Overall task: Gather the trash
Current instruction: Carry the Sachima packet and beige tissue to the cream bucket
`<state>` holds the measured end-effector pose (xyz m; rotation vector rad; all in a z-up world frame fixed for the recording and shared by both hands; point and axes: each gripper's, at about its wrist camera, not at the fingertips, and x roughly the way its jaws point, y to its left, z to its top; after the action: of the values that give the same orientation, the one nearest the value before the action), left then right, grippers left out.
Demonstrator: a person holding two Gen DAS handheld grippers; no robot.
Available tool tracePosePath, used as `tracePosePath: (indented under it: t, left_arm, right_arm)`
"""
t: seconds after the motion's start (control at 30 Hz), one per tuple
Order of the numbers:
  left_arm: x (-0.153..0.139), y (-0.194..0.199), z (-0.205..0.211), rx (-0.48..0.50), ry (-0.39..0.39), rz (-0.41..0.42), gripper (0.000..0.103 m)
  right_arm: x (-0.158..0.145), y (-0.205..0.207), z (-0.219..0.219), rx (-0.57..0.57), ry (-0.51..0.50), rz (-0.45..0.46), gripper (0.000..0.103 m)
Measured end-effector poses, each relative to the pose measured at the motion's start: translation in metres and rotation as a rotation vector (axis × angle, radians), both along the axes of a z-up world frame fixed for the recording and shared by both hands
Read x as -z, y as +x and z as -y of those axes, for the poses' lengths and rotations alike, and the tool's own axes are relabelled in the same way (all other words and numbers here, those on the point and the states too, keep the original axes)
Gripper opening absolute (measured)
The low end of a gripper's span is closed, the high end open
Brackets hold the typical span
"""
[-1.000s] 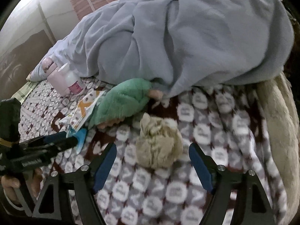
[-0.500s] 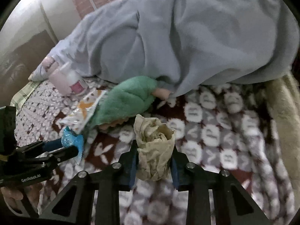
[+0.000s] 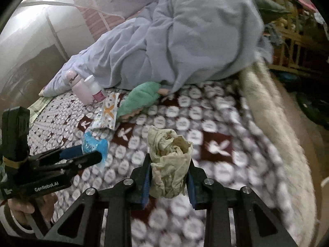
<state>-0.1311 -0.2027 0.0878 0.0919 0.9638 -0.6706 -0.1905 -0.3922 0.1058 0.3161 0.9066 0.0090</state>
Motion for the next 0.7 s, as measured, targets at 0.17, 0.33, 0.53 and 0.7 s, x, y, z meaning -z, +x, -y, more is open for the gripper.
tracePosePath:
  t: [0.17,0.33,0.53,0.7]
  left_arm:
    - [-0.011,-0.027,0.026,0.036,0.019,0.043,0.054]
    - [-0.018,-0.05,0.054,0.082,0.03,0.076,0.054]
    - [-0.025,-0.072,0.085,0.132,0.034,0.09,0.054]
    - [-0.028,-0.086,0.11,0.175,0.033,0.101,0.054]
  right_arm:
    - [-0.01,-0.035,0.015,0.047,-0.022,0.007,0.028]
    - [-0.018,-0.066,0.033,0.099,-0.043,0.012,0.028]
    - [-0.025,-0.1,0.057,0.163,-0.044,0.021,0.029]
    - [-0.029,-0.126,0.078,0.218,-0.059,0.02,0.028]
